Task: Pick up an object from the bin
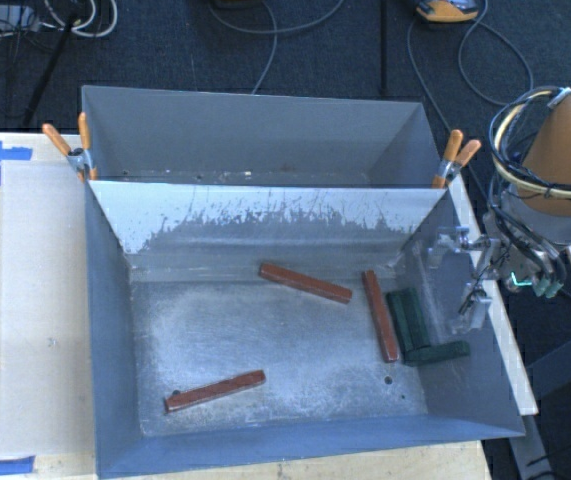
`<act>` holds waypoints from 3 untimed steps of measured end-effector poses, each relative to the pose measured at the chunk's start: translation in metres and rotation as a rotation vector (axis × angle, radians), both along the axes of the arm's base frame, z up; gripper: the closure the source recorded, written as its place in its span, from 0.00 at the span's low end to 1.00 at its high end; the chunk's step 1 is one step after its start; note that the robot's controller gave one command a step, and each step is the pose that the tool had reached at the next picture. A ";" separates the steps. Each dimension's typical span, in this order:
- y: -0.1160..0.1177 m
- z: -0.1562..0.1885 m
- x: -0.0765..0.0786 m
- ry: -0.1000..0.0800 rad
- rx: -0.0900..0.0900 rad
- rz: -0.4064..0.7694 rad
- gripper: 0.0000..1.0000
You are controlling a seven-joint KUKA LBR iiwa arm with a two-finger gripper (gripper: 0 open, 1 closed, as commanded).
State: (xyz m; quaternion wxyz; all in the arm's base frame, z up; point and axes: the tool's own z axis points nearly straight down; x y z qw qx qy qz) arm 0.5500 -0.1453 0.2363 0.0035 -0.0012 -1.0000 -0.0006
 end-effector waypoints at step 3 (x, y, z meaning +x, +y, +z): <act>0.048 -0.171 -0.048 0.000 0.006 0.472 0.00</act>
Offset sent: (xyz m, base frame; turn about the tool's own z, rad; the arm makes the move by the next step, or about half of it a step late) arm -0.0659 0.0186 -0.1637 -0.0124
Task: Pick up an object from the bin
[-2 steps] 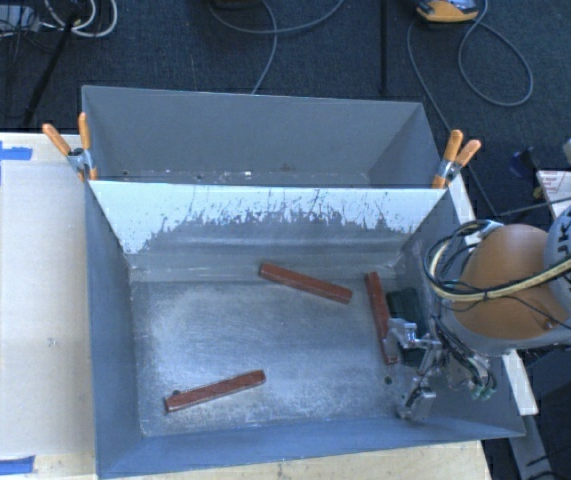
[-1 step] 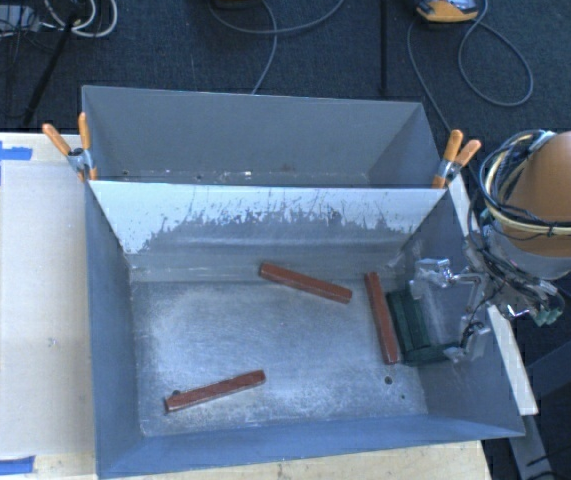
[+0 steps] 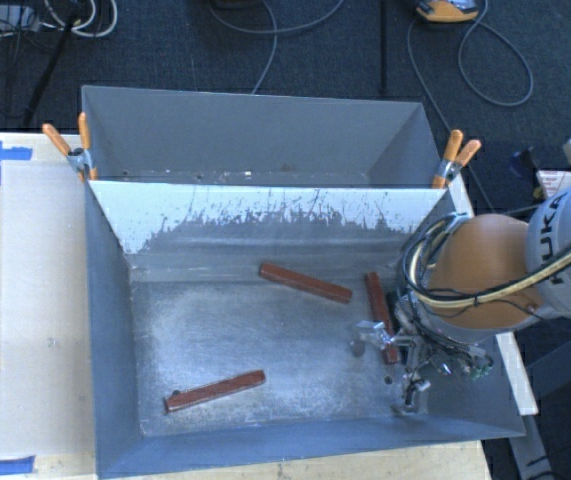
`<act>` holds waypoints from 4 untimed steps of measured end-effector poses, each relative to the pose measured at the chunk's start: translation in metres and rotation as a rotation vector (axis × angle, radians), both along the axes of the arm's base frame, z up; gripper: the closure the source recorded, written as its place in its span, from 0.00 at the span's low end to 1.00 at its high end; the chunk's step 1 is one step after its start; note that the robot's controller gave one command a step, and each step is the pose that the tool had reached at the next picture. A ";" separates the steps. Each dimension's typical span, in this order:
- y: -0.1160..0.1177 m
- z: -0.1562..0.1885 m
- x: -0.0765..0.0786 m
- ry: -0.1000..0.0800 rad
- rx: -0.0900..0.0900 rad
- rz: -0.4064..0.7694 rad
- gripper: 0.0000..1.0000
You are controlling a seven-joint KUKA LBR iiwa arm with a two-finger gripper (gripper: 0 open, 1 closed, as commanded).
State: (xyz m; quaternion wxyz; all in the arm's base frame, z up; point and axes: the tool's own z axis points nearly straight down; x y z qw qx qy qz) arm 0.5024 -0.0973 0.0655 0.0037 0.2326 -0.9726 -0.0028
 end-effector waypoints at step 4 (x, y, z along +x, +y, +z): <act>-0.044 0.005 0.072 -0.010 0.012 0.385 0.00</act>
Offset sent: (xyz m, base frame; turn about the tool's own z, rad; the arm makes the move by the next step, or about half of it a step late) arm 0.0049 -0.0394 0.0894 -0.1577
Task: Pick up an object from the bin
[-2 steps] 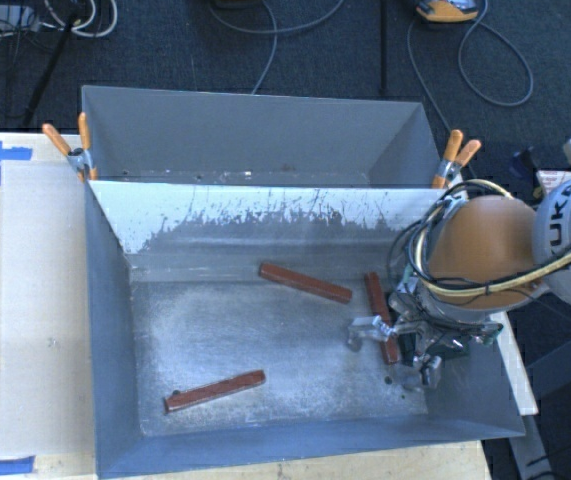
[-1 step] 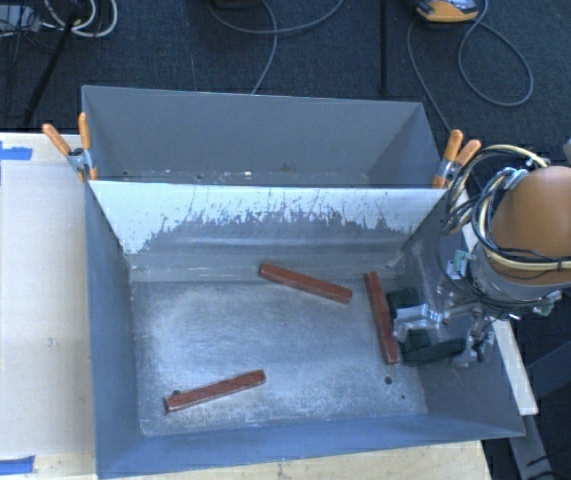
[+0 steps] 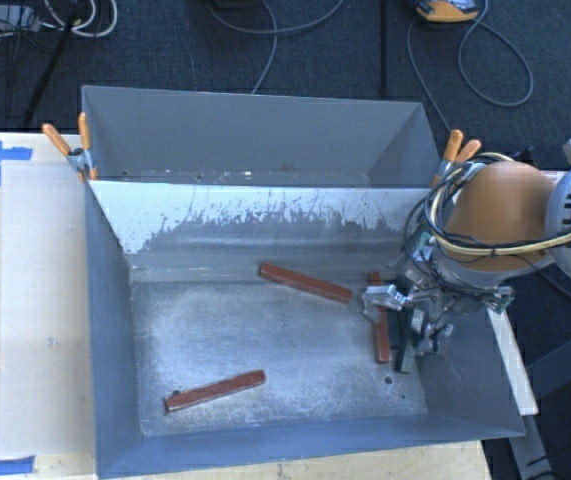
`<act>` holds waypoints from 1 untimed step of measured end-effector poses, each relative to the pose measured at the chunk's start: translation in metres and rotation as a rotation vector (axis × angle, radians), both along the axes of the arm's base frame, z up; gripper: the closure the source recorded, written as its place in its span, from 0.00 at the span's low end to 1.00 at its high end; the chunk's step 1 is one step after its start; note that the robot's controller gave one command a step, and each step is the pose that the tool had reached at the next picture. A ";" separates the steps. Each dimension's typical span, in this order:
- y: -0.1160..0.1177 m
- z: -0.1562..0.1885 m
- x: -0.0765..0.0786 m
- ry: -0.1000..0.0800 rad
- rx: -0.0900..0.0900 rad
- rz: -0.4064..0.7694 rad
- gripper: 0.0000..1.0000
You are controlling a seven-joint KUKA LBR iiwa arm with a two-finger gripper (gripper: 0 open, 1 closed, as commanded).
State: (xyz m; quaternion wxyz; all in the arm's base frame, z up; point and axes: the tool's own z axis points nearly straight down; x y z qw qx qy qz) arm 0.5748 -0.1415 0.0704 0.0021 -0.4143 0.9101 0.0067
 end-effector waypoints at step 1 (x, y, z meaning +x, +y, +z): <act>-0.004 0.004 0.002 -0.009 -0.007 -0.001 1.00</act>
Offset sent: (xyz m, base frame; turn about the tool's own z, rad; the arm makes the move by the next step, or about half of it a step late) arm 0.0000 0.0000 0.0000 0.0000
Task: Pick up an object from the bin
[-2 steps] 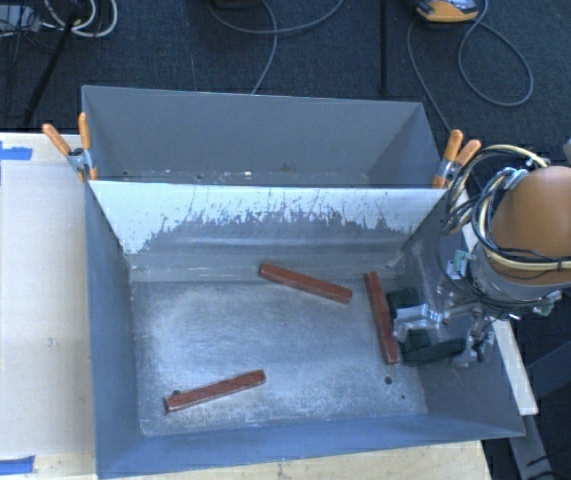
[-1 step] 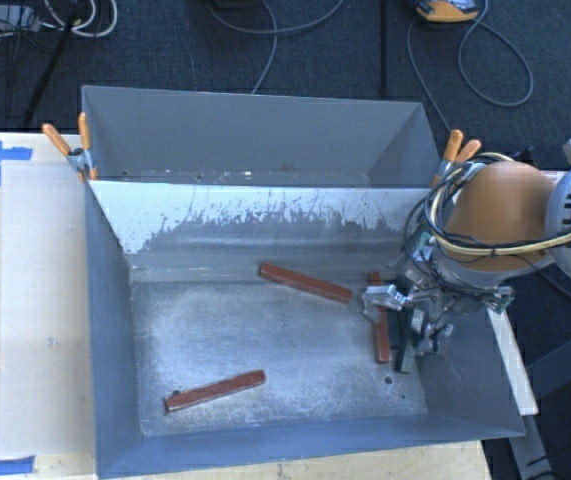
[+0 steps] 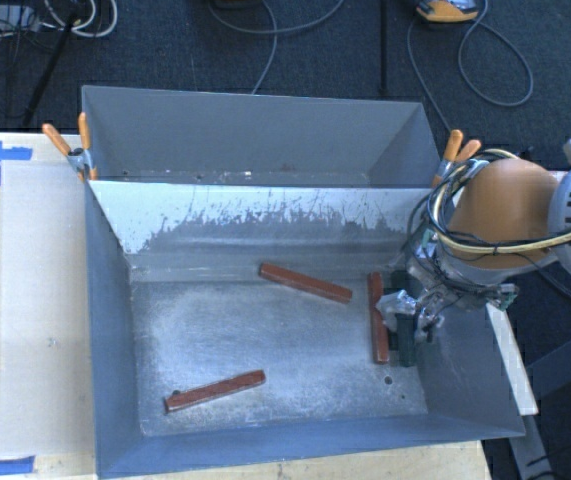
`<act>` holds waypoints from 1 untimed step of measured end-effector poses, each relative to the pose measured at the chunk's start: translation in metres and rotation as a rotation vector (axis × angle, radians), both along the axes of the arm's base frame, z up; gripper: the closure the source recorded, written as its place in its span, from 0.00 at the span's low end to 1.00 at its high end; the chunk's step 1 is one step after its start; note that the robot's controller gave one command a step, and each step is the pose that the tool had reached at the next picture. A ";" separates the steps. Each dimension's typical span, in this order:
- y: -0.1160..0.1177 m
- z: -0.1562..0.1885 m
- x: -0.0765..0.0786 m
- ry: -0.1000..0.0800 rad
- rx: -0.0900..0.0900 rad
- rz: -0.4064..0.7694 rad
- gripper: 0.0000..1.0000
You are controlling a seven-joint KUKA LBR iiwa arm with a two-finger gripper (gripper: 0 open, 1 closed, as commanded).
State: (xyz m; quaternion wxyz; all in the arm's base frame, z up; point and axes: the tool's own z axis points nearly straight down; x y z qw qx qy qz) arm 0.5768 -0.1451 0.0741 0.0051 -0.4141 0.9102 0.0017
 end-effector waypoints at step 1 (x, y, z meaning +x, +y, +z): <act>0.002 -0.002 -0.001 0.001 0.004 -0.003 0.00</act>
Offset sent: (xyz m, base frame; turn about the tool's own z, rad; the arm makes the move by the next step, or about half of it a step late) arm 0.0000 0.0000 0.0000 0.0000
